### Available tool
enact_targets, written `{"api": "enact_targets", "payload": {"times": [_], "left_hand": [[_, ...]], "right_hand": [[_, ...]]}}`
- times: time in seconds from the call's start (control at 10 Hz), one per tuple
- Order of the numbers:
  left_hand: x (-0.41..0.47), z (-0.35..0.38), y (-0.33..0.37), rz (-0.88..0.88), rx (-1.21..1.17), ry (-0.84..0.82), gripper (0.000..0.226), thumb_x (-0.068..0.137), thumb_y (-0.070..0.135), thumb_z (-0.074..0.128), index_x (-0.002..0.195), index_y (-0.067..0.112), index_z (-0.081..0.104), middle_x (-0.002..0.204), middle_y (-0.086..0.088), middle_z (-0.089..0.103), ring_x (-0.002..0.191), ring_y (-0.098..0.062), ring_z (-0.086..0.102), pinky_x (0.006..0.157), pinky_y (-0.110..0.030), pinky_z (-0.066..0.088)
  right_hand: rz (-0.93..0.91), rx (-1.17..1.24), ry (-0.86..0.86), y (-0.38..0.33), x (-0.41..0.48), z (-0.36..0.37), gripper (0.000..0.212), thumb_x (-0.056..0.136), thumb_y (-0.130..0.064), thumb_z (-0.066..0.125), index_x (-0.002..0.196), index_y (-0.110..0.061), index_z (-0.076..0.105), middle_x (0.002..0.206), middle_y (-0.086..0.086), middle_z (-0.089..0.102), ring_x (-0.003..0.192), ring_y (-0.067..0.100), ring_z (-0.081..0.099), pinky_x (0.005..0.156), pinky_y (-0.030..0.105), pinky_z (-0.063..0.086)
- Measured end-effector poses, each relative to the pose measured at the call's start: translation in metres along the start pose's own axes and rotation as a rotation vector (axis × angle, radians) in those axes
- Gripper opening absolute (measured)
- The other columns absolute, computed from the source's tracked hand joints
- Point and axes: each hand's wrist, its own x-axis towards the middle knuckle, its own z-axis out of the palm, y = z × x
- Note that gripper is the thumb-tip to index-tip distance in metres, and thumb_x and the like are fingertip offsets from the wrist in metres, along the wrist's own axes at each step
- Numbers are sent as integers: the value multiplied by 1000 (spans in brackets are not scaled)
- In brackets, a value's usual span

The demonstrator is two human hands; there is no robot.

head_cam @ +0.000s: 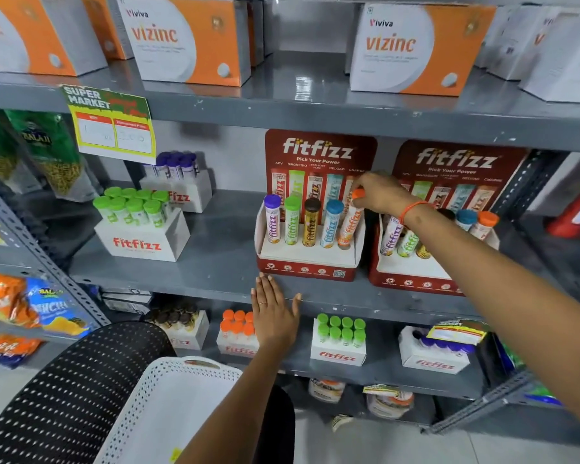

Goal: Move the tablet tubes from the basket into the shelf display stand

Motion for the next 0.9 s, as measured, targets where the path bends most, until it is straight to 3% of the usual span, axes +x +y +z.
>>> {"api": "enact_targets", "payload": {"times": [0.1,0.3,0.4,0.5,0.6,0.7,0.8,0.9], "left_hand": [[-1,-1,1,2,21,-14,96,74,66,-24,145,4,-10,156,-16,-3,143,-29,-5,113,-38,-9],[0,2,-1,13,-4,2,91,82,65,-13,146,2,-1,156,-18,4,143,-30,0,113,-38,-7],[0,1,0,3,17,-4,90,83,65,-10,146,1,-1,156,-18,5,143,-31,1,113,-38,-7],[0,-6,5,-7,48,-65,82,91,62,2,146,2,-6,156,-18,0,143,-30,-2,114,-39,-6],[2,-21,11,-22,54,-149,76,96,55,14,146,1,-4,156,-19,0,143,-31,0,115,-40,-3],[8,-51,29,-38,63,-231,59,98,43,30,139,1,33,147,-21,33,135,-35,31,115,-44,18],[13,-111,64,15,-55,-336,33,94,31,44,110,6,59,119,-13,62,107,-31,58,90,-38,46],[15,-196,113,242,-90,-288,14,92,13,49,99,4,58,107,-17,64,89,-28,61,75,-34,49]], "right_hand": [[5,-8,-2,-2,0,2,24,83,-13,66,105,-3,66,109,18,66,98,32,62,72,26,40],[23,-73,-24,-10,-2,4,29,82,-12,68,109,-2,62,108,19,63,103,35,60,74,28,40],[30,-95,-23,-12,-4,6,9,82,-11,68,82,-7,60,89,11,60,92,33,58,70,27,39],[51,-83,-50,-10,-6,16,40,83,-12,67,58,-16,37,79,9,50,85,29,54,64,28,38],[64,-69,-39,-13,-16,20,28,85,-25,65,99,-1,58,112,21,61,105,36,58,83,36,48],[52,-111,28,-13,-28,24,55,90,-41,52,128,-2,45,133,22,51,124,39,43,100,46,43],[21,-55,106,-19,-56,12,42,94,-34,46,120,-2,52,128,22,54,123,40,47,98,45,45],[-69,0,148,-23,-84,-26,21,90,-20,45,77,-11,57,95,17,65,95,37,66,76,35,52]]}}
